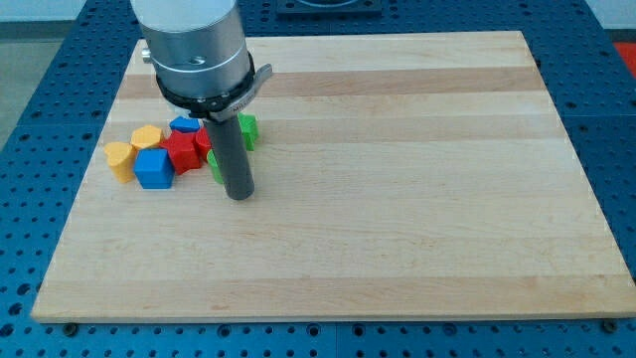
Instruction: Move arm near yellow heart
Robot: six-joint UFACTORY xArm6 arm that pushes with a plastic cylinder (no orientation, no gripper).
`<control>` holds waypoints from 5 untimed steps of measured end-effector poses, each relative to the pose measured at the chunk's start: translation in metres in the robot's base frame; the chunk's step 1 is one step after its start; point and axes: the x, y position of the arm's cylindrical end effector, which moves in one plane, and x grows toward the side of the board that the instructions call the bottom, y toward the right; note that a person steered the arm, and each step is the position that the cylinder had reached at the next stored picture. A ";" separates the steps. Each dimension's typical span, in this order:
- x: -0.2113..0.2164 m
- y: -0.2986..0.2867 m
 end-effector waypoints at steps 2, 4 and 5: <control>0.014 -0.005; 0.014 -0.053; 0.023 -0.085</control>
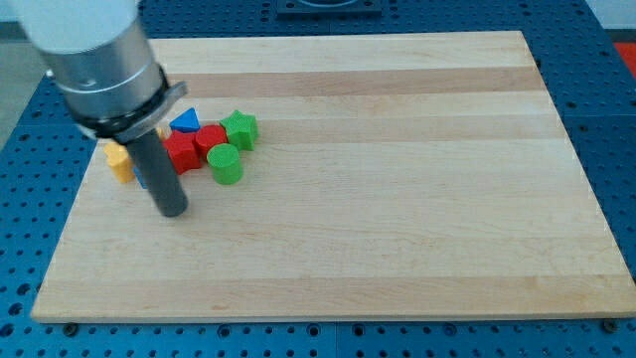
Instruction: Move arm near yellow heart
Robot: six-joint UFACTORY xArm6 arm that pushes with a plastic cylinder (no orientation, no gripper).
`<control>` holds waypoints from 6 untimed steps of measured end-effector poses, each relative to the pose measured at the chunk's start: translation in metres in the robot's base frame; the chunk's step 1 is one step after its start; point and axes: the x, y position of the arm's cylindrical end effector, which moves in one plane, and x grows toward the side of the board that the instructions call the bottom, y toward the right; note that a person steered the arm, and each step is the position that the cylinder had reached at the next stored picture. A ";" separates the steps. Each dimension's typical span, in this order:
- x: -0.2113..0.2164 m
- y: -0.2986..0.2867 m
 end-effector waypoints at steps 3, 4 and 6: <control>-0.011 -0.107; -0.033 -0.106; -0.073 -0.065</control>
